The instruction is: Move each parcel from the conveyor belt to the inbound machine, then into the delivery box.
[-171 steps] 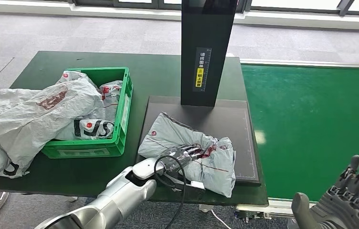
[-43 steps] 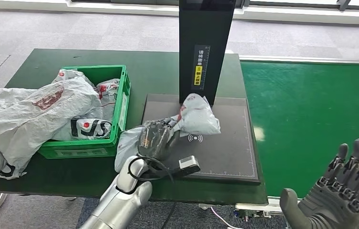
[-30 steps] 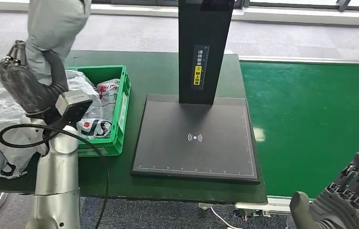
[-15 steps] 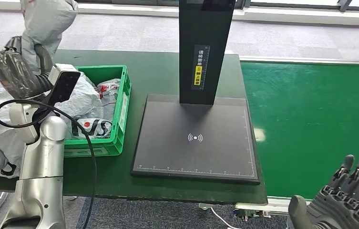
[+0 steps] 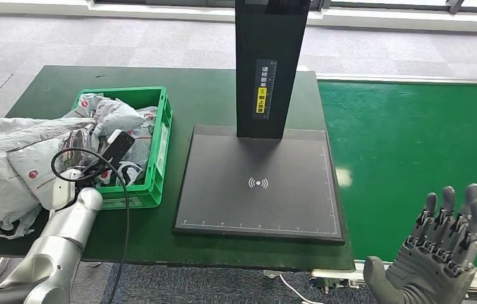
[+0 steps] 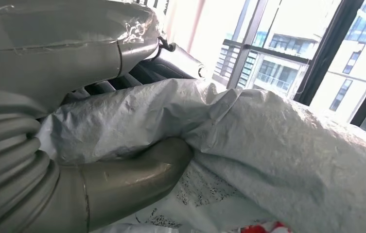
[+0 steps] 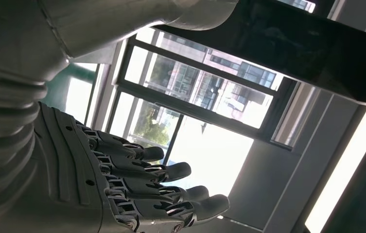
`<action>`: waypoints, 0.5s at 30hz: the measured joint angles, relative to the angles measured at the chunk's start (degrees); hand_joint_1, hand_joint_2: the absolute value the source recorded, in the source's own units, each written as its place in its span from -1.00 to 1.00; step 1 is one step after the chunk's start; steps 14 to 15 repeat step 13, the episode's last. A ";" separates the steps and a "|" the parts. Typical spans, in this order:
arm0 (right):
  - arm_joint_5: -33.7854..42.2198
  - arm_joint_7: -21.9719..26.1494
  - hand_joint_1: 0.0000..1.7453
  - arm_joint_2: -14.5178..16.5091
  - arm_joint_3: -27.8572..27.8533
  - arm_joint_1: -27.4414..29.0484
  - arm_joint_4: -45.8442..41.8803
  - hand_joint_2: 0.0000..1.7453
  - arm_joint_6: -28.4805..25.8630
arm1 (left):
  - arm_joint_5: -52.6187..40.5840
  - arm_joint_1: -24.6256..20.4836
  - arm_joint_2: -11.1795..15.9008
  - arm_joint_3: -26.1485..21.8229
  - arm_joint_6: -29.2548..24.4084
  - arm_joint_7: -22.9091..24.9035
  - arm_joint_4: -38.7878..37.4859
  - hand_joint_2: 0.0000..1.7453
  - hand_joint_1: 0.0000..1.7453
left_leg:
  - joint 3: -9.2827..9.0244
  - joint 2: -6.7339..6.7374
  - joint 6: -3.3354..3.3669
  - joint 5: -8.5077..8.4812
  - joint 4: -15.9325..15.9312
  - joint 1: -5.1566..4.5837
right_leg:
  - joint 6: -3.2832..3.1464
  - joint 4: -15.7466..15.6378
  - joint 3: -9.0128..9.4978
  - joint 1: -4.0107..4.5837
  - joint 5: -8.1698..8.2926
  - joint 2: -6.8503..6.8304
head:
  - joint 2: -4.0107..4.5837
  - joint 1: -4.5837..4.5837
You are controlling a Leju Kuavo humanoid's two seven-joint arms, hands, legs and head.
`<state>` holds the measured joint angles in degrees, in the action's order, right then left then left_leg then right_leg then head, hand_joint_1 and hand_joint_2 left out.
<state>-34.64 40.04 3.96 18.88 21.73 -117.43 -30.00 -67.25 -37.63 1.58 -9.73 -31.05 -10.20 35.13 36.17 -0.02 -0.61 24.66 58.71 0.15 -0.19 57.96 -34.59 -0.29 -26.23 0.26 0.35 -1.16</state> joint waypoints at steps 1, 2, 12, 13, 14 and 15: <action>-0.01 0.00 -1.00 0.00 0.00 -0.01 0.01 1.00 0.04 | -0.08 -0.05 0.02 -0.17 0.19 0.20 -0.44 1.00 1.00 | 0.00 0.00 0.00 0.01 0.00 0.00 | -0.01 0.00 0.00 0.00 -0.01 0.00 | 0.00 0.00; -0.05 0.00 -1.00 0.00 0.00 -0.02 0.01 1.00 0.16 | -0.28 -0.10 0.02 -0.32 0.62 0.64 -0.82 1.00 1.00 | 0.00 0.00 0.00 0.01 0.00 0.00 | -0.02 0.00 0.00 0.00 -0.02 0.00 | 0.00 0.00; -1.96 0.00 -1.00 0.60 -0.03 -0.01 0.25 1.00 1.25 | 4.97 1.51 -1.41 -3.74 -3.62 -4.64 -3.87 -1.00 -1.00 | -0.03 0.02 -0.02 0.01 -0.01 0.01 | -0.04 0.02 -0.01 0.02 -0.02 0.00 | 0.00 0.00; -2.06 0.00 -1.00 0.67 -0.03 0.01 0.25 1.00 1.20 | 6.33 1.74 -1.67 -4.09 -4.20 -5.86 -3.50 -1.00 -1.00 | -0.03 0.02 -0.02 0.01 -0.01 0.01 | -0.04 0.02 -0.01 0.02 -0.02 0.01 | 0.00 0.00; -2.06 0.00 -1.00 0.67 -0.03 0.01 0.25 1.00 1.20 | 6.33 1.74 -1.67 -4.09 -4.20 -5.86 -3.50 -1.00 -1.00 | -0.03 0.02 -0.02 0.01 -0.01 0.01 | -0.04 0.02 -0.01 0.02 -0.02 0.01 | 0.00 0.00; -2.06 0.00 -1.00 0.67 -0.03 0.01 0.25 1.00 1.20 | 6.33 1.74 -1.67 -4.09 -4.20 -5.86 -3.50 -1.00 -1.00 | -0.03 0.02 -0.02 0.01 -0.01 0.01 | -0.04 0.02 -0.01 0.02 -0.02 0.01 | 0.00 0.00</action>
